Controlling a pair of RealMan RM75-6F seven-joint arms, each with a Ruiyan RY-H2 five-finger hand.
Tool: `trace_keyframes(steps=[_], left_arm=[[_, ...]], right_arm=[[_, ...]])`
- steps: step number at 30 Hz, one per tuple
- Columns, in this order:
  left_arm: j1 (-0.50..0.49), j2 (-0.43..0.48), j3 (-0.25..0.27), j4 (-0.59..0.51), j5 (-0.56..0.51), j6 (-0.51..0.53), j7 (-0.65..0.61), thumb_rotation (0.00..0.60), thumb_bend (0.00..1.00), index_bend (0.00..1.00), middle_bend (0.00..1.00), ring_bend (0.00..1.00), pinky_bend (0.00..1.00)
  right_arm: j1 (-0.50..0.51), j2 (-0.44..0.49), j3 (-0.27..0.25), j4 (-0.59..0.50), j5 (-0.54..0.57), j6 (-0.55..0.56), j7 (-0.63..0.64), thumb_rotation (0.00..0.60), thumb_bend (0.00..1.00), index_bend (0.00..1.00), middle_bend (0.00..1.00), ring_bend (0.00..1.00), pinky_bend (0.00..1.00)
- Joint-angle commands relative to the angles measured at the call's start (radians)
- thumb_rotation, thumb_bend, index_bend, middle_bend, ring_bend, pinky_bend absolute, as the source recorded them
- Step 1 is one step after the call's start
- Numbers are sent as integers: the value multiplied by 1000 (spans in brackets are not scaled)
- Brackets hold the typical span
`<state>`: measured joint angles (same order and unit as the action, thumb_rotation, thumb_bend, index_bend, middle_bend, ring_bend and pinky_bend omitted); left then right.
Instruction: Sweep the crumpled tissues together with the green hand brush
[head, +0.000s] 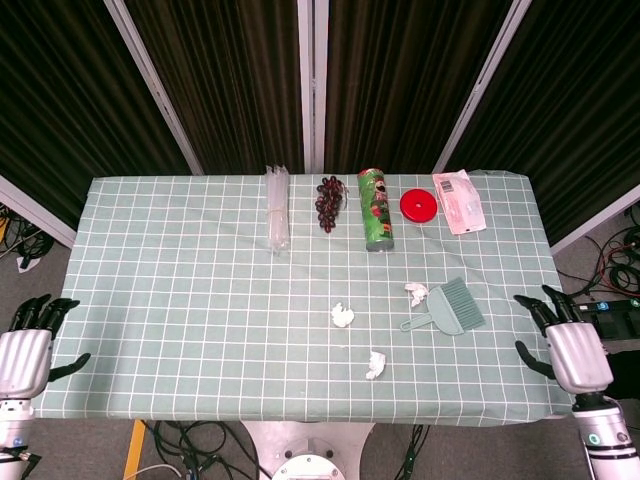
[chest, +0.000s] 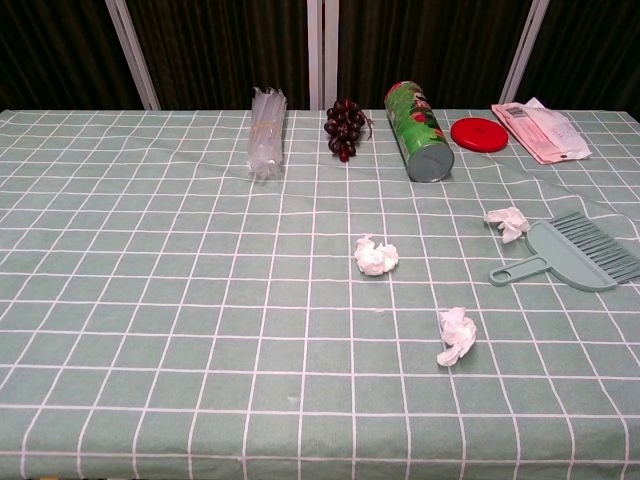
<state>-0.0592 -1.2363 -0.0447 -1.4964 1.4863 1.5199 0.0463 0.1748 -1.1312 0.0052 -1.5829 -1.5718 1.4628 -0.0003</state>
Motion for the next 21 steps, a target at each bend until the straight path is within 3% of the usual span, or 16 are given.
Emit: trace_keyframes(steps=[1, 6, 11, 21], left_arm=[[-1, 0, -1, 0, 3, 3, 0, 600, 112, 205, 196, 105, 121], [-3, 3, -3, 0, 7, 5, -3, 600, 113, 205, 195, 106, 120], [-3, 5, -3, 4, 9, 6, -10, 600, 112, 205, 196, 106, 120], [-5, -2, -3, 10, -2, -8, -17, 600, 112, 205, 196, 106, 121]], right_arm=[[75, -16, 3, -10, -36, -107, -25, 600, 219, 259, 327, 77, 141], [219, -105, 23, 52, -47, -318, -56, 600, 163, 285, 341, 90, 141], [321, -228, 29, 162, -60, -449, -133, 600, 122, 318, 349, 90, 141], [386, -430, 0, 414, -92, -496, -221, 600, 120, 380, 372, 91, 141]])
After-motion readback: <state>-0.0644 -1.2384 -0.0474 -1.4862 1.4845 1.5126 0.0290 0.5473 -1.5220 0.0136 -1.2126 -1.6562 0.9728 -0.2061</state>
